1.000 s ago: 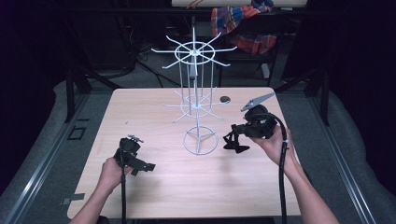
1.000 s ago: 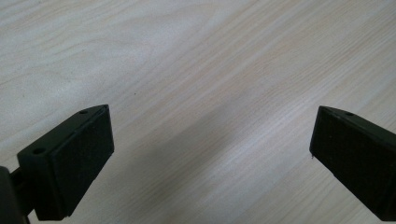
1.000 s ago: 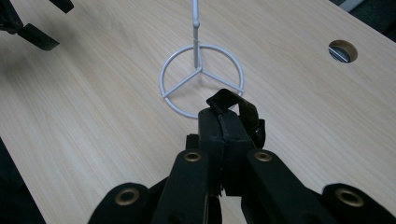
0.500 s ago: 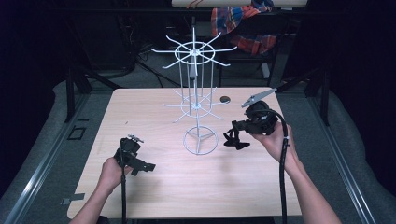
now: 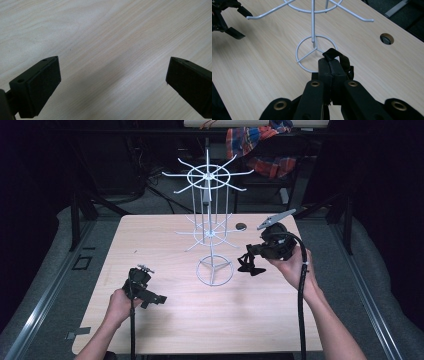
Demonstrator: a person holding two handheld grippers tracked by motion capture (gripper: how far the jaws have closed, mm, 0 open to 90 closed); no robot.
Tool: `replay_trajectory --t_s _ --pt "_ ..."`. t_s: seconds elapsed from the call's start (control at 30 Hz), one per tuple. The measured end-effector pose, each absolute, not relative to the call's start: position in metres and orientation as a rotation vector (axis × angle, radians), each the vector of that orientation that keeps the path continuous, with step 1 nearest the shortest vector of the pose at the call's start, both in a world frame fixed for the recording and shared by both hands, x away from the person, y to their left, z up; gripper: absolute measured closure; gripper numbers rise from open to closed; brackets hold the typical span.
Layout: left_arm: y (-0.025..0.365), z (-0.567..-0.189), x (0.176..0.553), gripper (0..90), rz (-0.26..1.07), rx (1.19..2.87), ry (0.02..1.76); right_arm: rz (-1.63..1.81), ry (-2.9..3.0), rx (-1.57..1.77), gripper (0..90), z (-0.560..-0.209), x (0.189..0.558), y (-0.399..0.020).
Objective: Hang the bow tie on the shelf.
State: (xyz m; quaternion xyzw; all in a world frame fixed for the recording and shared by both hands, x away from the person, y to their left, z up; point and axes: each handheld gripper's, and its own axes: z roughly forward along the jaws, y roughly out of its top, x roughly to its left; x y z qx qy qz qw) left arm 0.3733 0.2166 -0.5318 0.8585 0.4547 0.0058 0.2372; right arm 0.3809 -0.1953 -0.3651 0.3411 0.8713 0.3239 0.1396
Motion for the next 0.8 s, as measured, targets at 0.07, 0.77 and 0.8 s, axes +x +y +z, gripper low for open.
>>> replay_trajectory --t_s 0.07,0.77,0.8 --pt "0.217 -0.532 0.373 0.0 0.016 2.353 1.246 0.939 2.518 0.988 89.8 -0.365 0.381 -0.195" --pt "0.217 -0.532 0.373 0.0 0.015 2.353 1.244 0.952 2.523 0.951 89.7 -0.353 0.383 -0.178" --pt "0.217 -0.532 0.373 0.0 0.015 2.353 1.244 0.951 2.523 0.951 89.7 -0.353 0.383 -0.177"
